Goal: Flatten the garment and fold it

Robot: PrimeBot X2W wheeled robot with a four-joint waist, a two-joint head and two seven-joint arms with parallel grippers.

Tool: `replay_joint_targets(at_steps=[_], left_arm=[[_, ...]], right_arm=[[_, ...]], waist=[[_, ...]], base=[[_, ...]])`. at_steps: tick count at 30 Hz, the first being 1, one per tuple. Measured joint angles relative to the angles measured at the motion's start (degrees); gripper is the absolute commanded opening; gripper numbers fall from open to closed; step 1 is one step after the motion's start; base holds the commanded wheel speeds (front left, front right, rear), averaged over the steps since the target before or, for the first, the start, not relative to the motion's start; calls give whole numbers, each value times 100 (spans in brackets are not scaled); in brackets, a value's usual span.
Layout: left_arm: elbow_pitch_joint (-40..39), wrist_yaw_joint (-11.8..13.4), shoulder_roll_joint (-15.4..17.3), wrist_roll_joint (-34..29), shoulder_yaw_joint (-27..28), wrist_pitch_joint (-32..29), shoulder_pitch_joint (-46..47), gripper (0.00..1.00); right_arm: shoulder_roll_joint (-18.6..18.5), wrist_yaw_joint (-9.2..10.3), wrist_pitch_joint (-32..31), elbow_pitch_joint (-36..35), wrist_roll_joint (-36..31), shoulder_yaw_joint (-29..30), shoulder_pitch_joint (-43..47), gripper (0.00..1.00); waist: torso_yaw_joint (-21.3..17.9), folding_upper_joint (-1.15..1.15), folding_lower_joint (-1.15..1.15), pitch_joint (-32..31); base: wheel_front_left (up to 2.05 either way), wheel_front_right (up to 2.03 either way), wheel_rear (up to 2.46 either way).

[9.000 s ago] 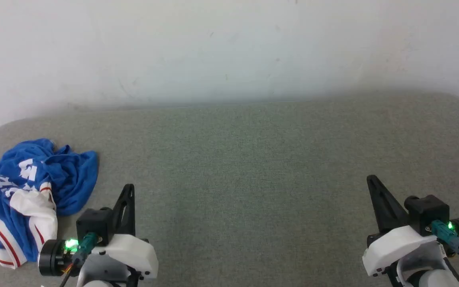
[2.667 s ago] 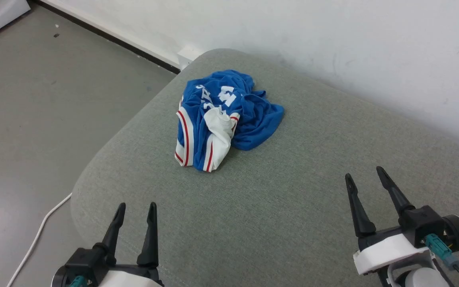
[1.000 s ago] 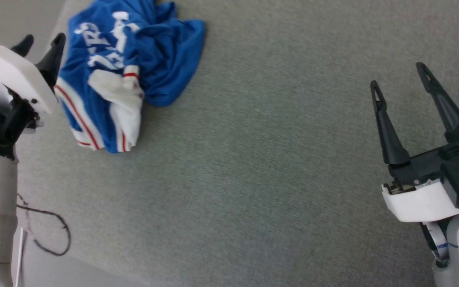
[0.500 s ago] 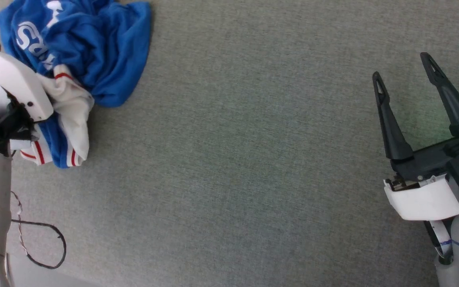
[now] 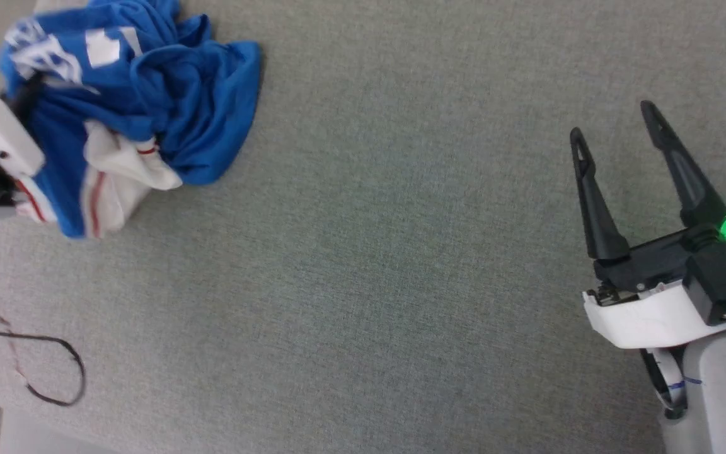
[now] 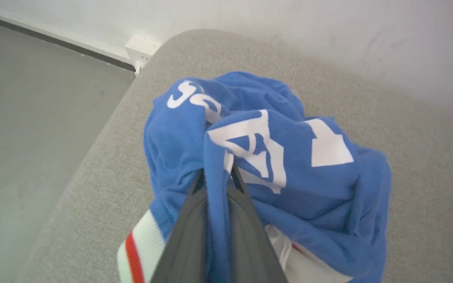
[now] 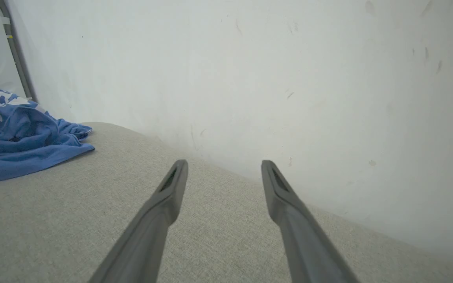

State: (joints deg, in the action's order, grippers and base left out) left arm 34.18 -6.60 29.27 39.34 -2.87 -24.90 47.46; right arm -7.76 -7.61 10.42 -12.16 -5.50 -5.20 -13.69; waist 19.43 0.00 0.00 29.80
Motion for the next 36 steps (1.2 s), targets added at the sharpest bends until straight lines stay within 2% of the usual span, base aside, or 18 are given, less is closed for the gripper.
replay_joint_targets(at_steps=[4,8,16,19,25,29,36], left_arm=[[-277,-36,264,-36,97,360,60,0],[-658,-36,369,-102,124,553,203,0],[-1700,47,345,-143,51,461,692,0],[-2064,169,214,-81,-3,332,916,0],[-2736,167,-130,-62,-456,70,1188,0],[-3069,193,-474,-7,-727,-57,1241,0],[-3551,438,-1166,89,-1172,-140,1247,0]], right_arm=[[170,0,158,224,52,-4,98,100],[300,0,288,433,130,82,243,100],[446,0,394,590,224,400,502,100],[468,0,426,599,259,536,566,100],[472,0,430,519,450,779,606,100],[474,0,430,413,512,939,631,100],[475,0,431,257,616,1312,667,100]], waist=[[-22,0,0,-369],[-61,0,0,-758],[-229,0,-1,-1425],[-363,0,-2,-1585],[-717,0,0,-1797],[-970,0,0,-1901],[-1430,1,0,-1996]], base=[[0,0,0],[0,0,0],[0,0,0],[0,0,0],[0,0,0],[0,0,0],[0,0,0]])
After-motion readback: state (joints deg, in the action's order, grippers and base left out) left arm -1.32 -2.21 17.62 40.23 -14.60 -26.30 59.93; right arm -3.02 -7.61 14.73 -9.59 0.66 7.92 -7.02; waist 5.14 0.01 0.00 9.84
